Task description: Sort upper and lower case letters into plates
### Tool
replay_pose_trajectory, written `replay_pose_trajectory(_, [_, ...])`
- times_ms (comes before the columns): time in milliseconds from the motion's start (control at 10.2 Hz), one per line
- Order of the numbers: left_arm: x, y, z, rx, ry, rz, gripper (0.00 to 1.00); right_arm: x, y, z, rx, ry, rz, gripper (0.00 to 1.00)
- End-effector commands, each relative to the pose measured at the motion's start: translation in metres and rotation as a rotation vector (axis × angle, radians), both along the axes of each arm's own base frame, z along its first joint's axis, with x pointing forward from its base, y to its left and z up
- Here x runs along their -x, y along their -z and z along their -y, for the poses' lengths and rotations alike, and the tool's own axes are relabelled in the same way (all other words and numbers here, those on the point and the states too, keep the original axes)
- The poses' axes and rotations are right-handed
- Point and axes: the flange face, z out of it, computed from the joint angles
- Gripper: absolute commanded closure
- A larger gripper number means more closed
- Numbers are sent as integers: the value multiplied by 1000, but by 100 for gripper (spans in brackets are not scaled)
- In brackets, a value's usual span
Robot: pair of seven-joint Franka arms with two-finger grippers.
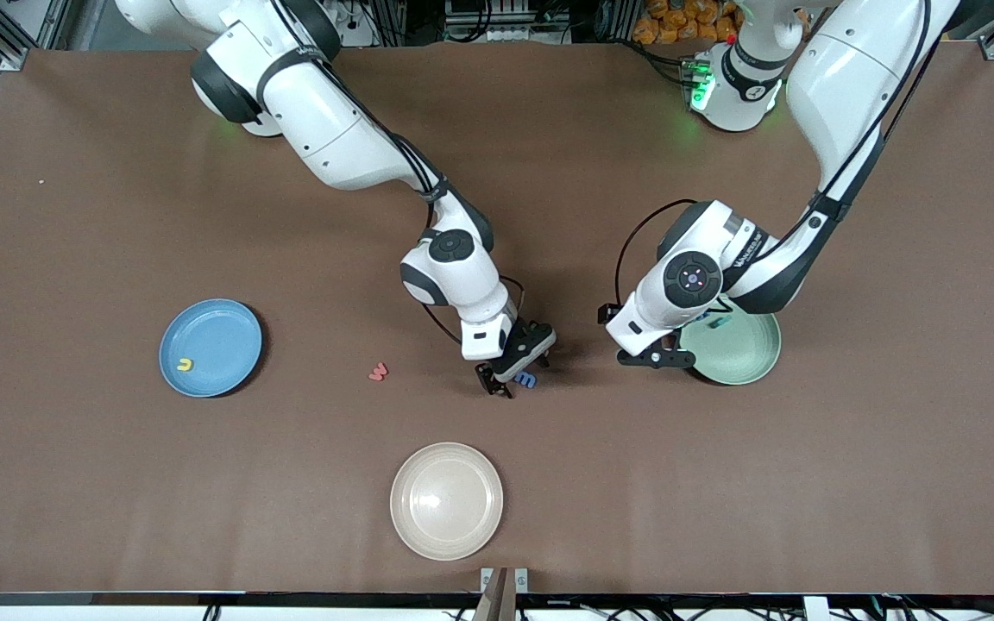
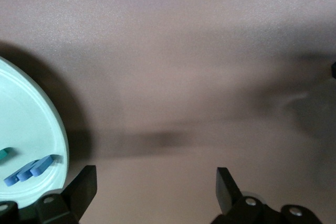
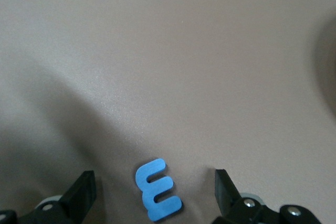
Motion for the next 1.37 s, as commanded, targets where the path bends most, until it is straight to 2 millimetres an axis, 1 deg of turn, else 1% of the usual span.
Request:
replay_pose_trajectory(0, [-1,-1,-1,15,-8,-12,0,-2,5,-2,-18,4,-10,33])
replay_pose_trajectory(98, [-1,-1,-1,16,-9,-12,0,0,6,-2,-21,11,-17,95])
replay_pose_trajectory(196, [-1,0,0,16,-7,-14,0,2,8,-2,-21,17,-25,100])
replay_pose_trajectory(588, [-1,-1,-2,14,-8,-15,0,2,11,1,-16,17,-28,100])
replay_pose_trajectory(784, [1,1,-2,10,-10,-20,0,2,5,-1,-22,29,-38,100])
replay_pose_trajectory(979, [1,1,-2,8,-7,-22,0,-1,-7,-3,-56,79,-70,100])
replay_pose_trajectory(1077, [0,0,2,12,-5,-16,0,-5,-18,-1,-25,105,-112,100])
replay_pose_trajectory(1175, [1,4,1,7,0,-20,0,-9,-32,1,4,124,-142,100])
replay_pose_trajectory(1273, [1,8,0,3,3,-23,0,-11,-44,2,-6,138,-150,100])
